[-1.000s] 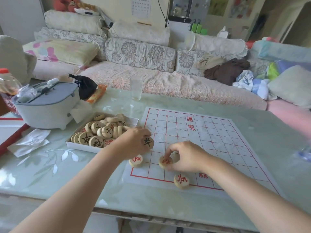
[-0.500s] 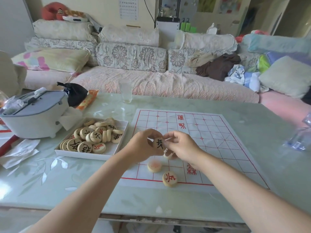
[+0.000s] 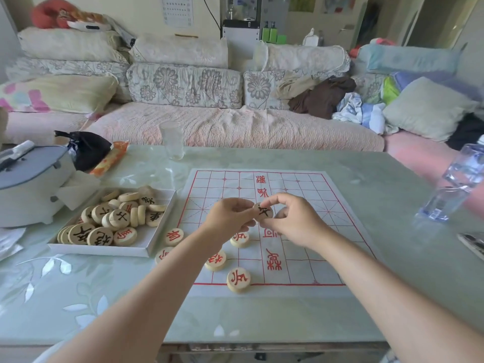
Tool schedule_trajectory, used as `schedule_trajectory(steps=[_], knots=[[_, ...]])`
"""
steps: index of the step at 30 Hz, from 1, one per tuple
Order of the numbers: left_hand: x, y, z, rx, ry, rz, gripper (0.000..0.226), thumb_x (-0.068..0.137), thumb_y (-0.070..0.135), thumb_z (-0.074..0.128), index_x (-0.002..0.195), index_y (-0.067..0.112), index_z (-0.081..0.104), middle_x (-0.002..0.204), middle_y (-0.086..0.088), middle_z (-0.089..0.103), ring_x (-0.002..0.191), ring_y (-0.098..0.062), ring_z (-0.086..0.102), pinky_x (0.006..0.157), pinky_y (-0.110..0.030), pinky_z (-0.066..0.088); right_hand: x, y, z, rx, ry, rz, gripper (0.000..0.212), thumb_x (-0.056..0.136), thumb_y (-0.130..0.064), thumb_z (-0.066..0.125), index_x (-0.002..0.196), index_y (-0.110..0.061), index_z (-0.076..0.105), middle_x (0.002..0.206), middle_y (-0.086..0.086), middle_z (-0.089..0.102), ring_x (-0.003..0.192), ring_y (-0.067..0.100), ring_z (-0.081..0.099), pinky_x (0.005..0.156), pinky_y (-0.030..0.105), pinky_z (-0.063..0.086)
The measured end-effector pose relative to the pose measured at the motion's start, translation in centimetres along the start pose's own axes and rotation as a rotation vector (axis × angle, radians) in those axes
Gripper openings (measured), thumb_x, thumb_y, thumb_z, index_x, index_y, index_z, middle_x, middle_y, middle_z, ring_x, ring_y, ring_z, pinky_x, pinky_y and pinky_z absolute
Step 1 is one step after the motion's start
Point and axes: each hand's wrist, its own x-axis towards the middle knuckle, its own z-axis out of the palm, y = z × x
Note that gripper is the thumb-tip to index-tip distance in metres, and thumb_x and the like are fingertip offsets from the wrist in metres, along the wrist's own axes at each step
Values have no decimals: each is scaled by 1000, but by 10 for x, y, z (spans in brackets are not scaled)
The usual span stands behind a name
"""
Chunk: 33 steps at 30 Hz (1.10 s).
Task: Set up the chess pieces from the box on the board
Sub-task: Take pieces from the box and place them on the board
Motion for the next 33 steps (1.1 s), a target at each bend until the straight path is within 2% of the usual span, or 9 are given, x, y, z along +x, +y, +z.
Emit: schedule_trajectory(steps=[1, 3, 4, 6, 9, 15, 22, 29, 33], knots=[[2, -1, 1, 191, 5, 61, 15, 88, 27, 67, 100, 18, 68, 89, 4, 71, 78, -9, 67, 68, -24, 55, 1, 5, -5, -34, 44, 3, 27, 76, -29, 84, 96, -32, 67, 56, -15, 61, 51, 1, 49, 57, 21, 38], [5, -7, -2, 603, -24, 173, 19, 88, 34, 64, 105, 26, 66, 97, 11, 63, 85, -6, 59, 70, -20, 46, 6, 18, -17, -109, 168, 22, 24, 77, -36, 82, 94, -31, 66, 79, -28, 64, 76, -4, 57, 70, 19, 40], [6, -11, -5, 761, -51, 216, 21, 88, 35, 64, 107, 28, 65, 102, 11, 60, 89, -6, 54, 73, -20, 42, 8, 26, -25, -134, 222, 46, 23, 78, -40, 79, 94, -31, 66, 93, -27, 64, 91, -1, 58, 77, 22, 40], [8, -18, -9, 941, -109, 254, 24, 86, 37, 65, 109, 31, 65, 108, 8, 54, 98, -9, 46, 79, -23, 38, 10, 41, -38, -184, 286, 125, 24, 80, -47, 76, 95, -31, 65, 103, -22, 63, 101, 6, 58, 78, 27, 41], [11, -21, -12, 978, -184, 210, 27, 82, 37, 67, 108, 32, 64, 110, 7, 51, 99, -12, 48, 80, -24, 40, 13, 61, -46, -258, 302, 203, 24, 81, -48, 74, 95, -32, 65, 105, -22, 63, 101, 11, 58, 76, 30, 45], [20, -19, -11, 957, -214, 168, 26, 78, 34, 73, 102, 32, 63, 104, 10, 54, 88, -9, 55, 66, -18, 41, 30, 79, -37, -353, 305, 178, 24, 83, -53, 68, 93, -32, 63, 93, -22, 64, 91, 8, 61, 66, 25, 44], [21, -21, -12, 940, -215, 160, 26, 78, 34, 74, 101, 31, 63, 100, 12, 53, 86, -8, 55, 61, -15, 37, 48, 86, -25, -500, 278, 96, 21, 82, -47, 70, 96, -32, 64, 105, -16, 65, 94, 11, 62, 69, 27, 46], [21, -25, -14, 939, -206, 199, 25, 83, 38, 68, 106, 31, 63, 105, 11, 51, 94, -9, 53, 69, -18, 39, 49, 65, -22, -616, 177, 64, 14, 87, -37, 63, 101, -32, 63, 112, -12, 51, 87, 16, 61, 67, 27, 43], [18, -27, -21, 905, -136, 250, 27, 86, 42, 64, 111, 32, 60, 108, 10, 50, 96, -9, 51, 77, -21, 39, 46, 39, -8, -538, 126, -20, 15, 90, -32, 59, 104, -32, 63, 106, -13, 57, 93, 12, 59, 73, 28, 43]])
